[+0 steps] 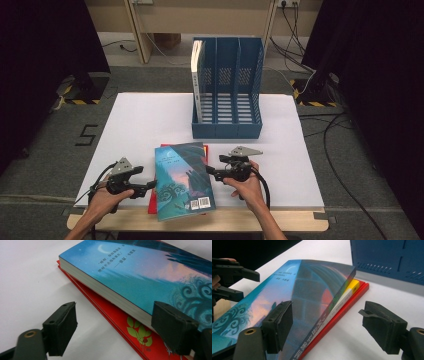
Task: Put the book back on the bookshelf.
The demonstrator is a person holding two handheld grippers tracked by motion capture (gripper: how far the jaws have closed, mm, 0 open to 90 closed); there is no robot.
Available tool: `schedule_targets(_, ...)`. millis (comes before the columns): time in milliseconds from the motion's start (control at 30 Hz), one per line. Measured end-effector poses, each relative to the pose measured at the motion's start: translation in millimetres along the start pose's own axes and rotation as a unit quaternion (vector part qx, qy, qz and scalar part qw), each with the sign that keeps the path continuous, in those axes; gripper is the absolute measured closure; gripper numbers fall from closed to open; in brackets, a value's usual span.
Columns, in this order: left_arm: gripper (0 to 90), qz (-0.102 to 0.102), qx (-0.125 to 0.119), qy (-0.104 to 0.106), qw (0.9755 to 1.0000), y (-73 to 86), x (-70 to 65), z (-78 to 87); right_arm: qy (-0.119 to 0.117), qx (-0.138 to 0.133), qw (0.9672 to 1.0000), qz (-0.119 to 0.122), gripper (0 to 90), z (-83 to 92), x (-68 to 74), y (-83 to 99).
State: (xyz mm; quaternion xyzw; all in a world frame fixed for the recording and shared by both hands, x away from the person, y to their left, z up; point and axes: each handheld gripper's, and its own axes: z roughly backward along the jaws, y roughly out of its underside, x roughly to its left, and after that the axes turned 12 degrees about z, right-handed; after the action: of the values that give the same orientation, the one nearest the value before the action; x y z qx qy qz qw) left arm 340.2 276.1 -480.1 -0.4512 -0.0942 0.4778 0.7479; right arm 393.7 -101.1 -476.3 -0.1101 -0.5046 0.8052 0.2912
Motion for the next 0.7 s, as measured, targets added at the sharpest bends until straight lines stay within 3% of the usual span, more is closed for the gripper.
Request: schedule_targets(700, 14.3, 0.001, -0.006, -0.003, 1.0000, -2.4, -9.3, -9.7, -0.037, 0.018, 0.9988, -0.027, 23.3, -17.5, -5.2, 4.7)
